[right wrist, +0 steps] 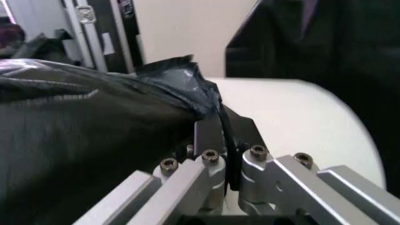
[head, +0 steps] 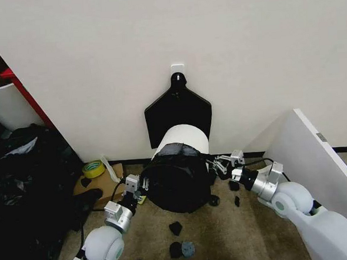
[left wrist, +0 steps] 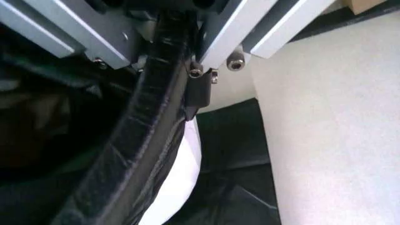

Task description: Place the garbage bag over the trash bin.

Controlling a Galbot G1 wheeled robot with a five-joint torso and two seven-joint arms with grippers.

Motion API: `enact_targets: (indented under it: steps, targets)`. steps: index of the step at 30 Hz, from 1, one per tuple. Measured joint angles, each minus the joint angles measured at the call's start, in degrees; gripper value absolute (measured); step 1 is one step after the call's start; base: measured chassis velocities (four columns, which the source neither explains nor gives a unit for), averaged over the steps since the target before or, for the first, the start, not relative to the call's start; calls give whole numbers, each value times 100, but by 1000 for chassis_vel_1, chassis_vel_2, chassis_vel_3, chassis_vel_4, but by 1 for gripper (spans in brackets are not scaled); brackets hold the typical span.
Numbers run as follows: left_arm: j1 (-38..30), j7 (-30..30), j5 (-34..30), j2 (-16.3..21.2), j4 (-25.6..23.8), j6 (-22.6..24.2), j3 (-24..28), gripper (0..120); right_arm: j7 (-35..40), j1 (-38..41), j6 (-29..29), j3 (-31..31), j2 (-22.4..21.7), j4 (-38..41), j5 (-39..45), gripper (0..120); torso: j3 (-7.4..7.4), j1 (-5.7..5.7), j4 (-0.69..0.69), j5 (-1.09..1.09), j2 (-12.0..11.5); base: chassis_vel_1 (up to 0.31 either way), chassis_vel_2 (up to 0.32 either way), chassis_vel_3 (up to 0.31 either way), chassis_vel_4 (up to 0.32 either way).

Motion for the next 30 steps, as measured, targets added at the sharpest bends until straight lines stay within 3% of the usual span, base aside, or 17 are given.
enact_targets:
  steps: [9,13,17,23,25,27,30]
  targets:
    - [112,12,-65,-16,-107,95,62,0,564,190,1160,-173,357,-518,-1198,0,0,0,1,1,0,0,0,0,0]
    - [86,-88,-438,-53,-190,281,8,0,592,153,1773,-187,399,-668,-1487,0,0,0,1,0,0,0,0,0,0]
    - [20,-306,-896,-134,-316,576,-46,0,713,105,1983,-44,402,-784,-1839,12,0,0,0,0,0,0,0,0,0]
    - [-94,-1036,-1732,-285,-561,1512,-85,0,3439,-294,621,5,269,219,-1776,36,0,0,-1,0,0,0,0,0,0]
    - [-96,-1112,-1784,-299,-578,1588,-83,0,3694,-341,473,0,261,379,-1757,38,0,0,0,0,0,0,0,0,0]
    - [-97,-1447,-2097,-374,-681,1921,-70,0,4519,-568,-16,-35,234,1035,-1599,48,0,0,1,0,0,0,0,0,0]
    - [-96,-1899,-2609,-515,-894,2449,-49,0,4954,-956,-458,-147,183,1864,-1200,59,0,0,0,0,0,0,0,0,0]
